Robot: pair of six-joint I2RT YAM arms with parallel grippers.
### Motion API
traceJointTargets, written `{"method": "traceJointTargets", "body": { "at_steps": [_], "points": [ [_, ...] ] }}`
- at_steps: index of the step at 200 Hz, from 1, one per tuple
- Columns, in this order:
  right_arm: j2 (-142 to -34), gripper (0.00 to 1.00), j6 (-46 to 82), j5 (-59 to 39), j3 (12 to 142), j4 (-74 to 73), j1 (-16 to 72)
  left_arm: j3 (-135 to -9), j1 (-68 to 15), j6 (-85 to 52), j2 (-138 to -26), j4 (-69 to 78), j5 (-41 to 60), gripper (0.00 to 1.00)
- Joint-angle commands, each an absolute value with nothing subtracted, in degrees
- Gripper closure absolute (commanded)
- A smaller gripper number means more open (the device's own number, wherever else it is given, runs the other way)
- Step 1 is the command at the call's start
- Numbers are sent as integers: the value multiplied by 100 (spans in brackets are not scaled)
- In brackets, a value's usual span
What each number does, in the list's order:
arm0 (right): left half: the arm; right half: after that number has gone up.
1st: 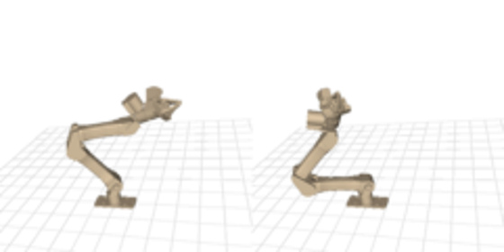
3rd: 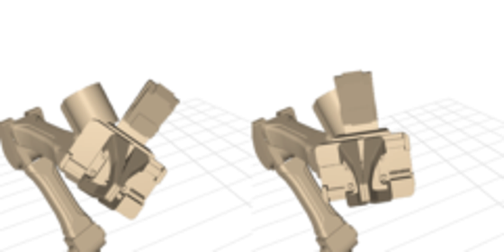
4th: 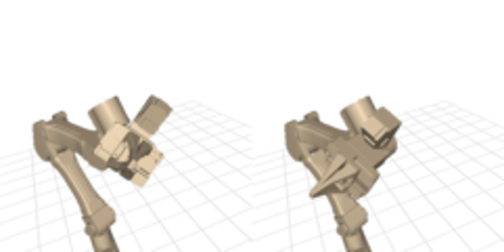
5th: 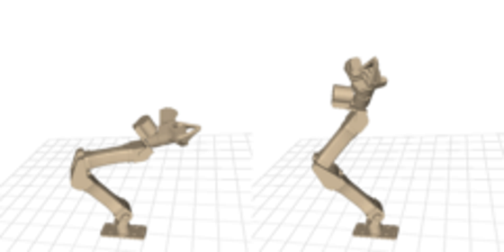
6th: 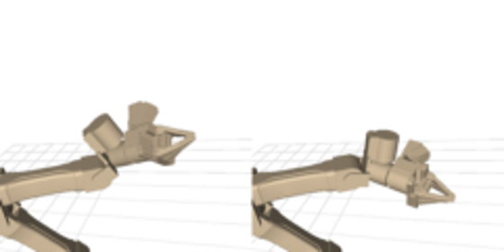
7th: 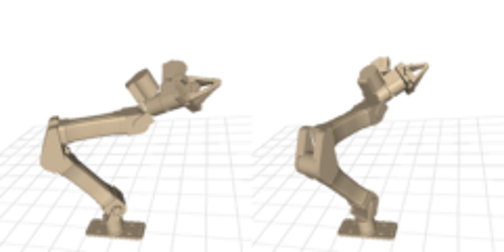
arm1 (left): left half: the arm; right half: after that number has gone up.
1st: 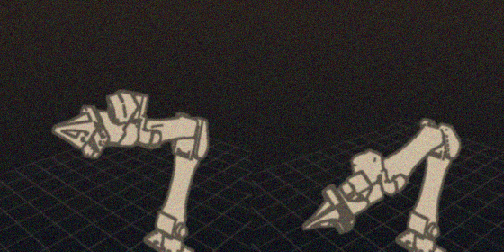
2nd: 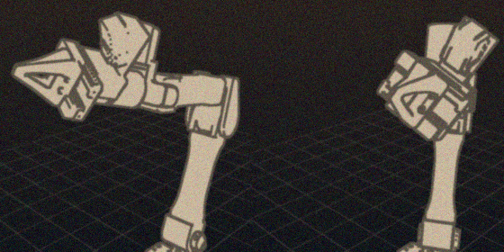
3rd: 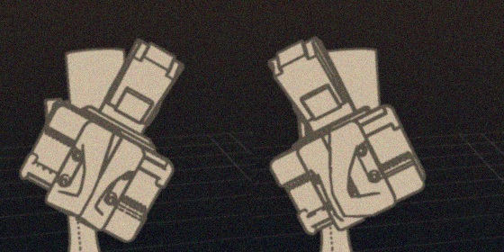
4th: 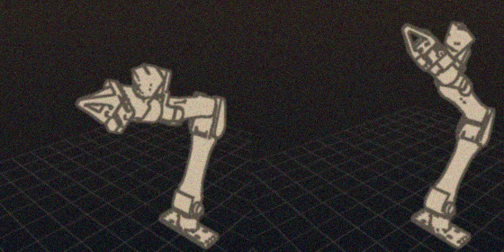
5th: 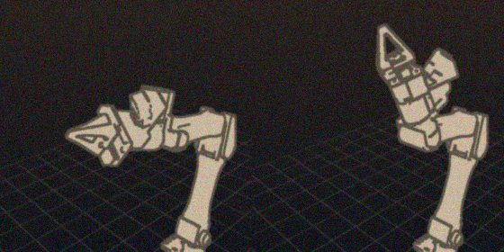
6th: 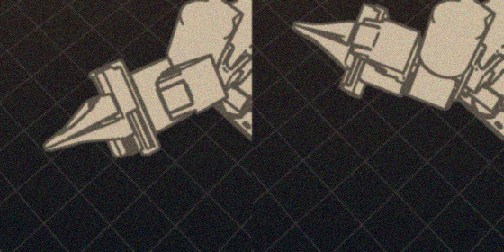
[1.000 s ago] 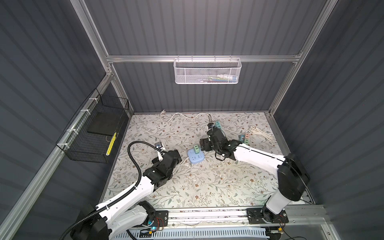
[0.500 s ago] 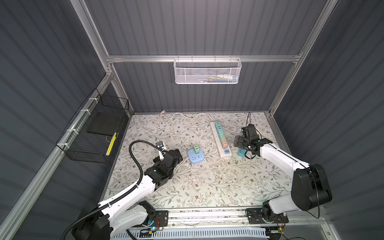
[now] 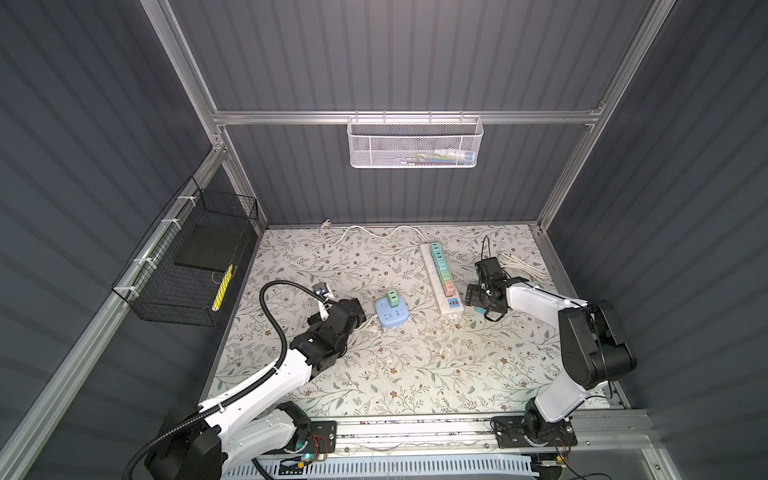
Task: Insert the plug
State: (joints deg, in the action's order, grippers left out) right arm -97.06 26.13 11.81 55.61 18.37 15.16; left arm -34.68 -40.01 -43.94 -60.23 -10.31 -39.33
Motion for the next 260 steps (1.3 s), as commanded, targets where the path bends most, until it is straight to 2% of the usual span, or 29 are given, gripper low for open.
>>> {"method": "traceJointTargets", "body": {
  "at_steps": [1, 40, 68, 121, 221, 244, 260],
  "points": [
    [-9872, 25, 2606, 1162, 5653, 1887, 1459, -3647, -3970, -4333, -5979, -1132, -3944, 0],
    [-9907, 46, 2742, 788, 5594, 1773, 1424, -3681, -3965, -4301, -5976, -1095, -3968, 0],
    [-9924, 51, 2742, 607, 5555, 1701, 1457, -3718, -3969, -4296, -5995, -1103, -3986, 0],
    [-10029, 56, 2591, 549, 5648, 1631, 1905, -3718, -3969, -4313, -6047, -1079, -3966, 0],
    [-10712, 59, 2398, 347, 6326, 1512, 2925, -3761, -3961, -4228, -6052, -1133, -4034, 0],
    [-10763, 58, 2382, 280, 6453, 1492, 2983, -3812, -3964, -4207, -6036, -1173, -4039, 0],
    [-10756, 54, 2376, 277, 6531, 1599, 2988, -3839, -3962, -4186, -6021, -1190, -4025, 0]
  ]
}}
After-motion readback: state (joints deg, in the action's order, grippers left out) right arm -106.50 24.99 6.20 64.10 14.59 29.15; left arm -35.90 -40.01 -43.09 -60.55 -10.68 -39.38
